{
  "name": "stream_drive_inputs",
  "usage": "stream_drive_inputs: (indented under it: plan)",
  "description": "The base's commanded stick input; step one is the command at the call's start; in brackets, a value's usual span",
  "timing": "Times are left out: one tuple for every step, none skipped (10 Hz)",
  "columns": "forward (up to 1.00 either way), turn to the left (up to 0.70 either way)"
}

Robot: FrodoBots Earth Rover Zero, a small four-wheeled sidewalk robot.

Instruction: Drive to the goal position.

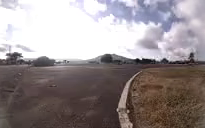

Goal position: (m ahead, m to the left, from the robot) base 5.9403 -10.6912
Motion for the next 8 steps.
stream_drive_inputs:
  plan:
    - [0.0, 0.0]
    - [0.0, 0.0]
    - [0.0, 0.0]
    - [0.0, 0.0]
    - [0.5, 0.0]
    - [0.5, 0.0]
    - [0.5, 0.0]
    - [0.5, 0.0]
